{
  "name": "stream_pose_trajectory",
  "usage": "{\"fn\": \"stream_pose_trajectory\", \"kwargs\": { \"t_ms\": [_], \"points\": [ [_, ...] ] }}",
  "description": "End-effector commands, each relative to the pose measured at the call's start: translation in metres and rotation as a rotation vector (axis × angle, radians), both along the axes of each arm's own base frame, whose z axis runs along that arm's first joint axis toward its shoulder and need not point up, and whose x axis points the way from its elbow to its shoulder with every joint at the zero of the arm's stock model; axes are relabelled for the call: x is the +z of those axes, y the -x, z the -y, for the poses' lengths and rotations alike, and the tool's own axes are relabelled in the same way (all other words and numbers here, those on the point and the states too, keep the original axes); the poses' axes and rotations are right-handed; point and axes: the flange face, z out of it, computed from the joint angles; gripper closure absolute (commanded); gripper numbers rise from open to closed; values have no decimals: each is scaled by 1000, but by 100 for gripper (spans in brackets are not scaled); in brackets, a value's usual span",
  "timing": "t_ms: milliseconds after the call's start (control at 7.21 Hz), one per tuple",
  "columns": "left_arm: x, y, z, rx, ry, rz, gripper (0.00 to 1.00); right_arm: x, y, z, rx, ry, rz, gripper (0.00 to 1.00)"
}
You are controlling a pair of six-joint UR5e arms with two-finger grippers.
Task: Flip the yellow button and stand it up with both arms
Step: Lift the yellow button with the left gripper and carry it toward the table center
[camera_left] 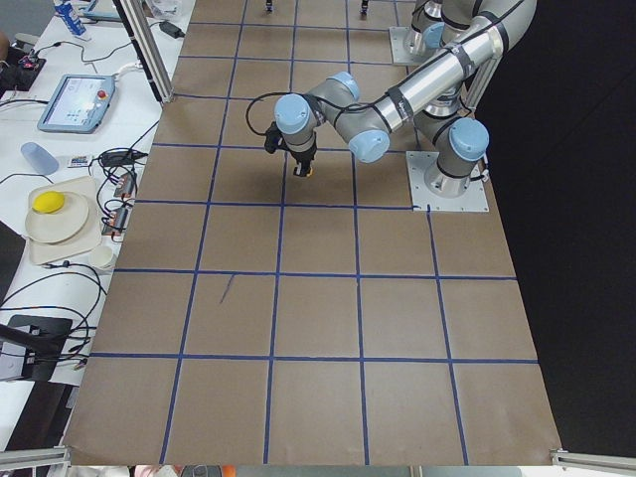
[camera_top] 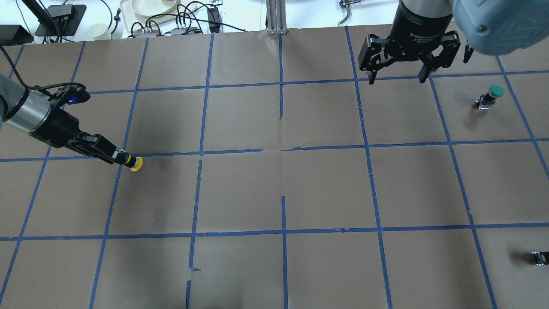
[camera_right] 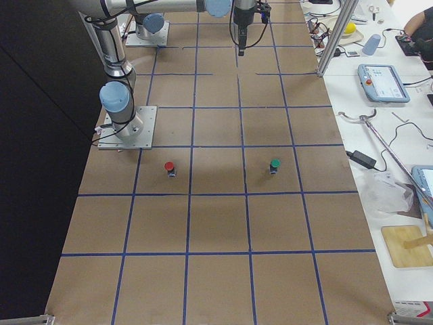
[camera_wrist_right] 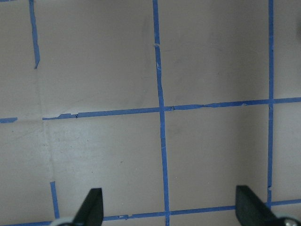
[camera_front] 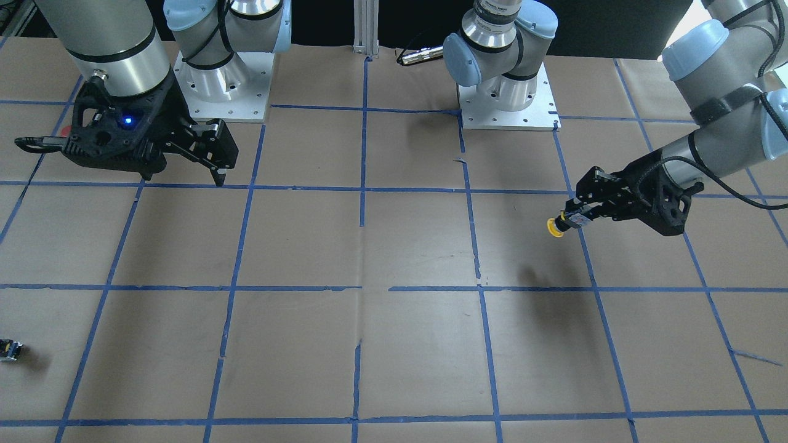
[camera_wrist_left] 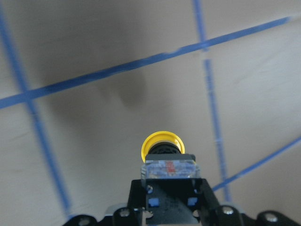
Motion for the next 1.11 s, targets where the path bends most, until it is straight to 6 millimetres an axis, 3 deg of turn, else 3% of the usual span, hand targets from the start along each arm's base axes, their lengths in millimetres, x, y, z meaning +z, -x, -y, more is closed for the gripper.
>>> {"fn": "stream_pose_trajectory", "kwargs": {
  "t_ms": [0,277,416,555,693,832,971],
  "points": [
    [22,63,-9,94,-47,-315,97,9,23,-7,-48,-20,-1,0],
    [52,150,-8,150,-50,-536,98,10,71,-17,-164,-90,97,0],
    [67,184,-7,168,-39,-638,98,-7,96,-18,-233,-142,162,0],
    [83,214,-15,176,-34,-720,98,-34,108,-19,-288,-195,256,0],
    [102,242,-27,185,-36,-798,98,-48,121,-16,-321,-214,271,0],
    [116,257,-30,218,-53,-875,98,-63,122,-8,-343,-245,287,0],
    [119,271,-34,223,-74,-916,98,-79,121,1,-388,-284,306,0]
  ]
}}
